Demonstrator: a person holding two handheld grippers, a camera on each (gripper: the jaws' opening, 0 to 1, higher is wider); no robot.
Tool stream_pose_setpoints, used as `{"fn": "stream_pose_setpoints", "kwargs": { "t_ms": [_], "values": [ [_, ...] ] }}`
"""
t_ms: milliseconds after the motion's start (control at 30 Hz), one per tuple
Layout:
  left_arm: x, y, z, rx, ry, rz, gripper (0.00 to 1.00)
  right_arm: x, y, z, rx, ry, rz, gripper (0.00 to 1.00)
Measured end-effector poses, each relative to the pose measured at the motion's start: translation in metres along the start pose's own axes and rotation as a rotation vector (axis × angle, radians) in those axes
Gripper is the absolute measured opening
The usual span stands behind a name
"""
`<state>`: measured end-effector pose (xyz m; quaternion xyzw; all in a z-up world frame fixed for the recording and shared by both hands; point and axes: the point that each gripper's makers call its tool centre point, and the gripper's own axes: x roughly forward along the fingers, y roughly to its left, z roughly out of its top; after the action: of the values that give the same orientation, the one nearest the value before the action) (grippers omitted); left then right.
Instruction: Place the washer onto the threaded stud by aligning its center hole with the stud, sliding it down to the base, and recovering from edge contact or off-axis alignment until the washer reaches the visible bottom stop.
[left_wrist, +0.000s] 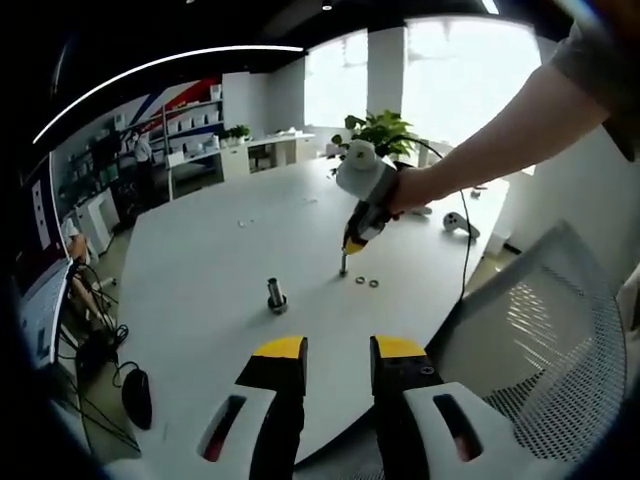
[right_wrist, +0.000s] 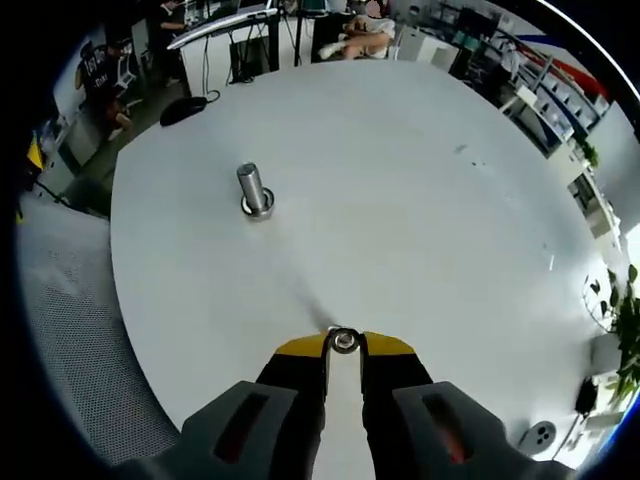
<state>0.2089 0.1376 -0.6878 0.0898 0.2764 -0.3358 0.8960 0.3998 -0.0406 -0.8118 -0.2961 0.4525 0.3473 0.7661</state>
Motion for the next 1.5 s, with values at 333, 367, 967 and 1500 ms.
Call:
{"fn": "stream_pose_setpoints", "kwargs": {
  "t_ms": [333, 367, 967, 1500],
  "values": [
    [0.001, 0.0, -0.001, 0.0, 0.006, 0.002, 0.23, 0.008, 0.005, -0.005, -0.014, 0.032, 0.013, 0.13],
    [0.001, 0.0, -0.002, 0.0, 0.008, 0.001, 0.23, 0.01, 0.004, -0.006, -0.013, 0.034, 0.014, 0.13],
    [0.001, 0.002, -0.003, 0.003, 0.017, 0.008, 0.23, 0.03, 0.023, -0.017, -0.011, 0.082, 0.04, 0.13],
    [0.001, 0.003, -0.004, -0.001, 0.019, 0.012, 0.23, 0.036, 0.021, -0.023, 0.019, 0.09, 0.042, 0.14]
  ]
}}
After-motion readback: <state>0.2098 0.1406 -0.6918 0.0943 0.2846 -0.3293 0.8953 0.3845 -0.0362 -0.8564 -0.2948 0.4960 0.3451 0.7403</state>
